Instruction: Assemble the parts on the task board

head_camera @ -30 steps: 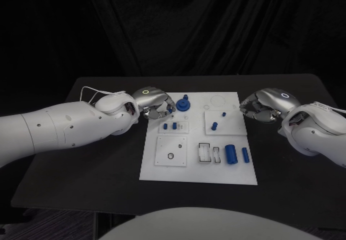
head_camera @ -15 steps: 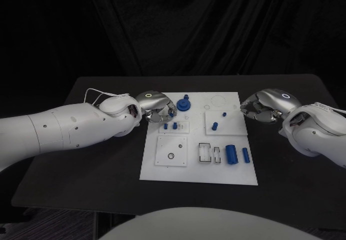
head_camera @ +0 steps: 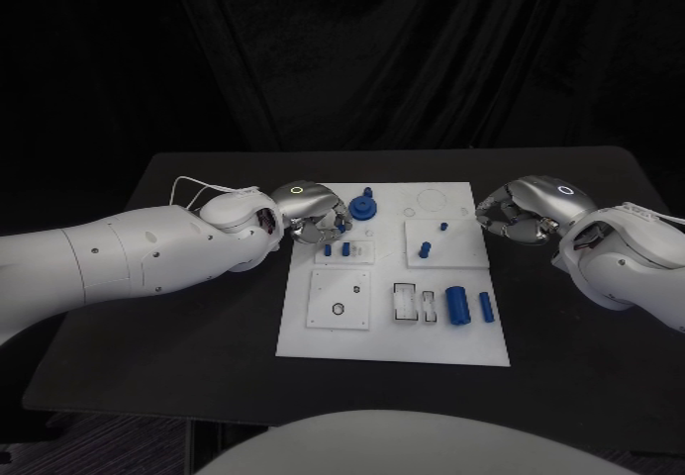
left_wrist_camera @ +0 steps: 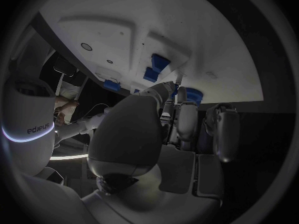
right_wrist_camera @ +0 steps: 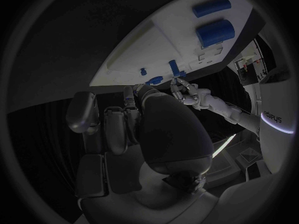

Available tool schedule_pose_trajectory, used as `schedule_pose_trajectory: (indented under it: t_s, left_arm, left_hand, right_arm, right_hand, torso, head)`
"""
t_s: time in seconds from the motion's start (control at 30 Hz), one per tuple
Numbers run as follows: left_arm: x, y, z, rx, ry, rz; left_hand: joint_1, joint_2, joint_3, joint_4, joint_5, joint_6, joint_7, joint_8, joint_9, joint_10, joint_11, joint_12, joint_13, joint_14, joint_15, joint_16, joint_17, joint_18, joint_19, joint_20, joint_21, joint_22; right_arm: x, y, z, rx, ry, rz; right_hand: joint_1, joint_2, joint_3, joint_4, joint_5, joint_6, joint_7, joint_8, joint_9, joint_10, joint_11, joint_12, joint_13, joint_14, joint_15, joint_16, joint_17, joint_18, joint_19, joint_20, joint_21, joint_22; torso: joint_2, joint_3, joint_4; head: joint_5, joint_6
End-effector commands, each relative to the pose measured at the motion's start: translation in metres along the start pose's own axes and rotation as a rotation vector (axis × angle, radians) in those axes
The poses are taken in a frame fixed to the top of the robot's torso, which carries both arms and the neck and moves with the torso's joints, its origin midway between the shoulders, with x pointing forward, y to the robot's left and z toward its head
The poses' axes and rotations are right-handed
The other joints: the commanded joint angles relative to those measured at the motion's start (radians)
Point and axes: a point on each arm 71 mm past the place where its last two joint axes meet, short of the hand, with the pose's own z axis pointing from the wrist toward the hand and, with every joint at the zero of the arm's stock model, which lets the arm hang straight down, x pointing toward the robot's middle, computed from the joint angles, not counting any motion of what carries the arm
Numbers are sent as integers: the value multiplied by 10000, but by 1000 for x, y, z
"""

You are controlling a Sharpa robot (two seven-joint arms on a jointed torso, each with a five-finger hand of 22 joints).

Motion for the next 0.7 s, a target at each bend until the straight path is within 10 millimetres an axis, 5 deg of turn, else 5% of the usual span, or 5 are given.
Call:
schedule_pose_trajectory:
  t_s: [0.03, 0.7]
  left_arm:
    - [0, -2, 2, -4, -118, 5]
    - [4, 4, 4, -290, 12, 24]
  left_hand:
    - [-43, 15, 44, -18, -25, 50, 26, -12, 16, 85, -6, 31, 3, -16, 7, 37, -12, 41, 6, 9, 21, 2079]
    - [-22, -34, 55, -107, 19, 114, 37, 2, 31, 8, 26, -9, 0, -60, 20, 23, -63, 56, -44, 15, -28, 2061]
  right_arm:
    - [1, 0, 0, 113, 62, -8]
    - [1, -1, -1, 158, 91, -15]
  right_hand:
    - [-25, -42, 41, 1, 60, 14, 5, -7, -3, -41, -20, -45, 924, 490, 8, -35, 1761, 28, 4, 14, -37, 1457]
    - [-25, -42, 41, 1, 60, 14, 5, -7, -3, -41, -20, -45, 924, 490, 8, -35, 1761, 28, 4, 14, -37, 1457]
  torso:
    - [1, -3, 7]
    - [1, -3, 12]
  head:
    - [-16, -1]
    - [-33, -1]
